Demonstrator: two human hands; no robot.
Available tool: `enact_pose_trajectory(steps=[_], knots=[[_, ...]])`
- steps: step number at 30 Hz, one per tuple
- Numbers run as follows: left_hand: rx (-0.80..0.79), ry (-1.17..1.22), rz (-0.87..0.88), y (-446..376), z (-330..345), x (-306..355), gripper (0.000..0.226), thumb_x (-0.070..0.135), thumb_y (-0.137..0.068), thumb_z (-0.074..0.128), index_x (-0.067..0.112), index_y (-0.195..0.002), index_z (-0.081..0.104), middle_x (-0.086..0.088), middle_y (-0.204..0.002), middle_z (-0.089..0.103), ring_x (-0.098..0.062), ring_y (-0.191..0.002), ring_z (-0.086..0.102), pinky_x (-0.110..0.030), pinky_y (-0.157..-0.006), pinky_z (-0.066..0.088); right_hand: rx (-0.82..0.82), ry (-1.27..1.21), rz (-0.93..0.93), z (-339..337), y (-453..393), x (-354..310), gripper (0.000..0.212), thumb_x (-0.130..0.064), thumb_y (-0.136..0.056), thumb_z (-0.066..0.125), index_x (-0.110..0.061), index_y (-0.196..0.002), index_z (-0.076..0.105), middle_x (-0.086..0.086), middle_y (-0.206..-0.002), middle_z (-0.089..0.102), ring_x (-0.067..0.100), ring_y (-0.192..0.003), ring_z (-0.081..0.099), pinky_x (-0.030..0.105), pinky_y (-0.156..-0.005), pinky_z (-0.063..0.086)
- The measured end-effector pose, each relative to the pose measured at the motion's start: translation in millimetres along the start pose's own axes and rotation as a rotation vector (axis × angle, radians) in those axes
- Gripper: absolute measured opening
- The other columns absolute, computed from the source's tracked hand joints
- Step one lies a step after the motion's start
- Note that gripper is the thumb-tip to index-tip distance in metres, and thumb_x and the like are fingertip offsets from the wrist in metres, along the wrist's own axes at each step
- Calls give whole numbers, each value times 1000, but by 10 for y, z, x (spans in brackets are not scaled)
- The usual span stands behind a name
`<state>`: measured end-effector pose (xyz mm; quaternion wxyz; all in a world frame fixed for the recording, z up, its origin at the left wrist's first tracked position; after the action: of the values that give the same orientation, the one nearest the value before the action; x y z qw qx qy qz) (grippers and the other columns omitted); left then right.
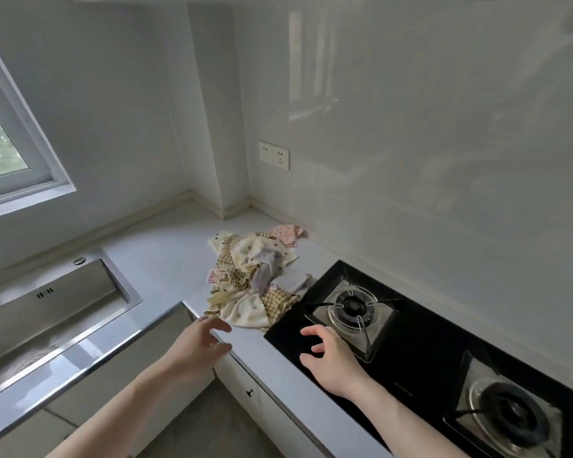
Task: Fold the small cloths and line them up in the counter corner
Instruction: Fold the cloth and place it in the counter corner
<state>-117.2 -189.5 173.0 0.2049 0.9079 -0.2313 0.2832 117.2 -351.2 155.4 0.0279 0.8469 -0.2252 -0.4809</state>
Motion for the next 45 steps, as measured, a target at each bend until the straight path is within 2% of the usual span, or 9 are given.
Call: enact_pose_trajectory(steps=[8, 12, 18, 21, 25, 31, 35, 38, 45], knots=[[-174, -116, 173, -1293, 15, -347, 24, 33, -91, 68, 41, -111, 59, 11, -118, 53, -7, -101, 60, -29, -91, 52, 134, 41, 76, 438, -758, -47, 45, -24, -95, 64, -36, -135, 50, -17, -138, 42, 7, -127, 49, 23, -100, 47], [-209, -149, 168, -1713, 159, -563, 26, 31, -89, 67, 41, -111, 58, 9, -123, 53, -13, -104, 60, -36, -94, 52, 151, 92, 99, 581, -1087, 7, 45, -23, -96, 65, -32, -137, 50, -17, -138, 42, 5, -126, 47, 19, -102, 42], [-162, -191, 192, -2345, 584, -904, 43, 31, -89, 63, 34, -132, 56, 7, -144, 46, -17, -125, 52, -35, -102, 46, 133, 184, 71, 836, -1568, 480, 42, -27, -95, 64, -34, -135, 52, -24, -137, 41, -1, -132, 42, 26, -115, 38], [-95, -222, 258, -2629, 908, -1147, 52, 42, -91, 60, 34, -141, 47, 7, -149, 39, -20, -131, 45, -36, -107, 42, 107, 276, 30, 1137, -1765, 911, 49, -39, -95, 60, -40, -142, 46, -30, -149, 29, -2, -145, 26, 26, -123, 24], [77, -269, 389, -2733, 1303, -1429, 63, 57, -90, 43, 36, -149, 35, 9, -153, 30, -18, -140, 32, -44, -113, 36, 181, 590, -72, 1542, -1841, 1318, 66, -57, -96, 38, -43, -158, 20, -25, -165, -1, -1, -154, -11, 38, -128, -2], [219, -307, 500, -2798, 1422, -1541, 69, 61, -89, 33, 42, -155, 25, 13, -152, 36, -15, -140, 31, -40, -117, 24, 365, 763, -144, 1820, -1865, 1410, 68, -52, -92, 44, -29, -156, 38, -2, -166, 31, 23, -155, 24, 54, -118, 16], [274, -305, 500, -2790, 1465, -1560, 77, 59, -83, 31, 44, -157, 17, 7, -131, 45, -18, -127, 36, -39, -110, 28, 417, 712, -140, 1868, -1818, 1423, 66, -56, -93, 31, -39, -157, 31, -15, -168, 20, 12, -157, 11, 49, -127, 9], [285, -287, 511, -2797, 1471, -1568, 78, 60, -81, 29, 45, -156, 16, 5, -127, 45, -20, -126, 37, -41, -112, 28, 422, 664, -116, 1875, -1781, 1382, 70, -59, -90, 20, -42, -158, 26, -23, -167, 11, 4, -156, 1, 44, -129, 1], [257, -317, 510, -2824, 1492, -1558, 66, 55, -85, 31, 39, -148, 39, -4, -136, 44, -29, -132, 36, -47, -112, 26, 534, 592, -83, 1903, -1719, 1337, 54, -47, -99, 47, -38, -153, 42, -17, -164, 30, 6, -155, 17, 42, -129, 6]])
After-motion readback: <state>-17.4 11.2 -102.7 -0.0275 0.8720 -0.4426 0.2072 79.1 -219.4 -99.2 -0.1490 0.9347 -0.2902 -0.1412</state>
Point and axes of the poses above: each hand's wrist, its own y-axis away from the middle knuckle, its own z-axis out of the palm, x = y × z, the point moved 5 cm from there along -y, towards the middle knuckle
